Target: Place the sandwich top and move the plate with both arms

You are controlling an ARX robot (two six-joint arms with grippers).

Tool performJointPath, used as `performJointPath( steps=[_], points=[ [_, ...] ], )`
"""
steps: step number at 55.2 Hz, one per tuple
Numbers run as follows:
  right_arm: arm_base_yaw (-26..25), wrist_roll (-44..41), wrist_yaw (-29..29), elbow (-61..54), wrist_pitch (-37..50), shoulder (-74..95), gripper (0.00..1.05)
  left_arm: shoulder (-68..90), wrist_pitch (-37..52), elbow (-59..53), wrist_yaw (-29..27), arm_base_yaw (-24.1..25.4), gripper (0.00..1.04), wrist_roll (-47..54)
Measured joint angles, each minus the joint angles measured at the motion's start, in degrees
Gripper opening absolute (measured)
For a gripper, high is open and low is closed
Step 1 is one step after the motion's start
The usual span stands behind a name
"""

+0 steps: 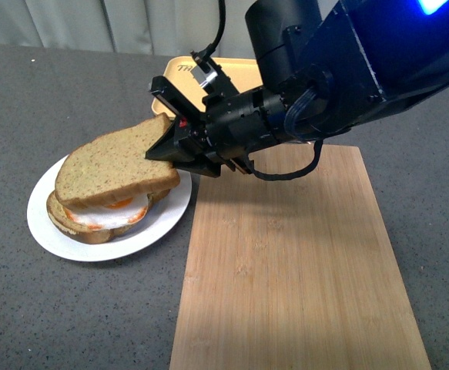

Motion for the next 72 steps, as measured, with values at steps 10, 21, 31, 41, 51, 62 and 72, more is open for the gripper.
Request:
performJointPath(
  steps=[10, 21, 31, 41, 51, 62, 72],
  points=[
    [1.25, -0.66, 1.18, 1.33, -2.01, 0.74, 0.03, 0.00, 0.00, 0.00, 0.00, 0.00, 0.98, 0.00],
    [0.50, -7.69, 5.81, -0.74, -6.38, -0.07, 0.37, 0.00, 0.00, 0.00, 0.00, 0.00, 0.98, 0.00],
    [-3.69, -13.77, 10.54, -5.84, -6.19, -4.74, 0.67, 0.00, 0.00, 0.00, 0.00, 0.00, 0.98, 0.00],
    [-7.89, -19.65, 27.78, -14.40, 10.12, -9.44, 0.84, 0.00, 0.00, 0.00, -0.09, 0.00, 0.98, -0.02],
    [-10.08, -33.29, 63.32, -39.54, 59.67, -14.95, 0.52, 0.00, -0.02, 0.00, 0.02, 0.00, 0.98, 0.02],
    [-14.27, -35.65, 60.87, -52.94, 68.50, -29.14, 0.20, 0.00, -0.02, 0.00, 0.04, 0.00, 0.98, 0.02],
    [-17.18, -36.33, 57.90, -62.99, 67.87, -36.79, 0.01, 0.00, -0.02, 0.00, 0.02, 0.00, 0.98, 0.02]
  ],
)
